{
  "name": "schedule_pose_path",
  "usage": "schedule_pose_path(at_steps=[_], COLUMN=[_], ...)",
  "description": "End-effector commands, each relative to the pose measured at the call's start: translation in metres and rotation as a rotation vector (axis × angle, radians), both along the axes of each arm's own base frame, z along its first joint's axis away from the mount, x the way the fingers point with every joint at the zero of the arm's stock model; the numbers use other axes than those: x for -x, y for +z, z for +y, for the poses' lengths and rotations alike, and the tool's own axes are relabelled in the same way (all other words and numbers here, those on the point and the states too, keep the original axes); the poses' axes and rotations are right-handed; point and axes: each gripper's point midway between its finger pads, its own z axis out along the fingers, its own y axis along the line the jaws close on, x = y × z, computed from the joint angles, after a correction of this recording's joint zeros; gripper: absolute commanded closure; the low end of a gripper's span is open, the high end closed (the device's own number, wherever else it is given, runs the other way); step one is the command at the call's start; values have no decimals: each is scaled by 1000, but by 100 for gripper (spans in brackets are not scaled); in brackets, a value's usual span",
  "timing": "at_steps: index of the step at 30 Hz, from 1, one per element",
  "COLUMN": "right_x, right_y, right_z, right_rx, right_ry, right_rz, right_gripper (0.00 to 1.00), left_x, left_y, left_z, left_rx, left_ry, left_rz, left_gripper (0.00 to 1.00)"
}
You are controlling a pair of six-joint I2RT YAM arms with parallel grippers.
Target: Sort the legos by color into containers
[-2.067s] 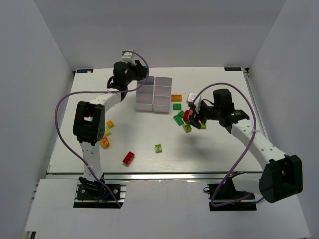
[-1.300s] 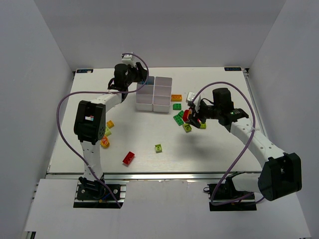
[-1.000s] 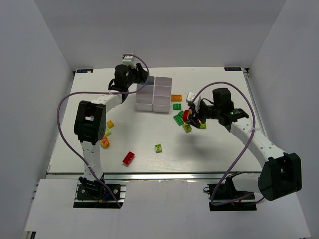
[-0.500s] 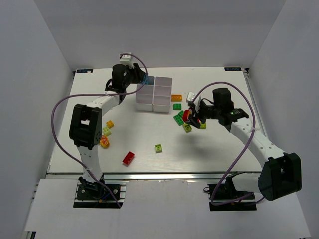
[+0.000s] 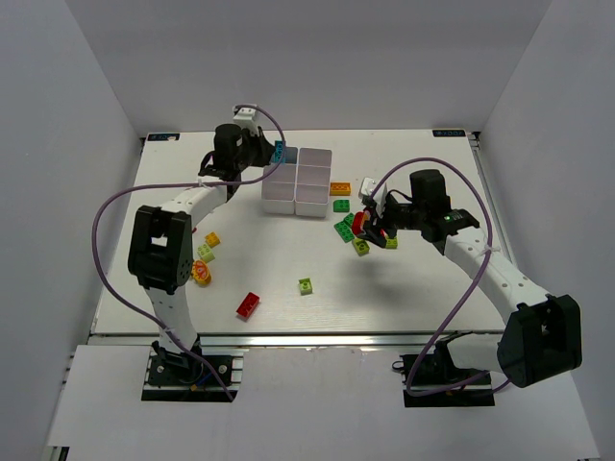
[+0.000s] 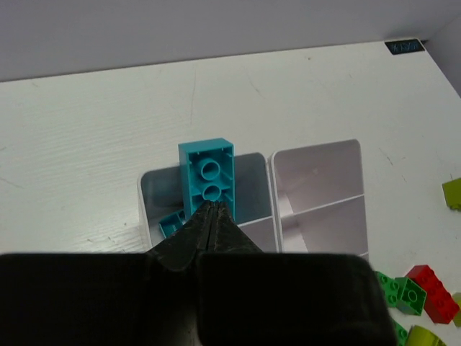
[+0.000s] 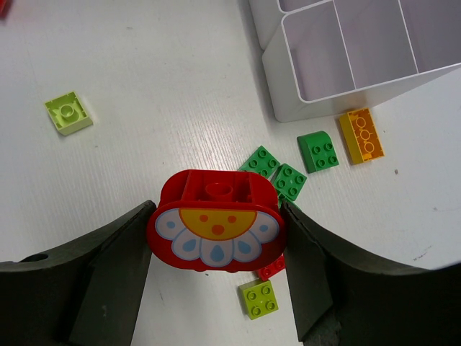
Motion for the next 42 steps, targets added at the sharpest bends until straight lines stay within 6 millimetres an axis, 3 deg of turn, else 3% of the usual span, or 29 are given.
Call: schedule_pose_path(at_steps=[1,16,42], right_x=[-3,-4,-7], right_y=[19,19,20], right_z=[3,3,2], right_rx=[-35,-33,-37], right_ry=[14,10,5], right_rz=[-42,-44,-44], right_gripper=[94,94,94], left_x=[7,6,-8], left_y=[17,-15,-33], left_z=[-10,-25,-19], left_rx=[-1,-18,-39], left_ry=[-60,-87,-33], left_rz=[-10,54,80], left_gripper=[93,92,88])
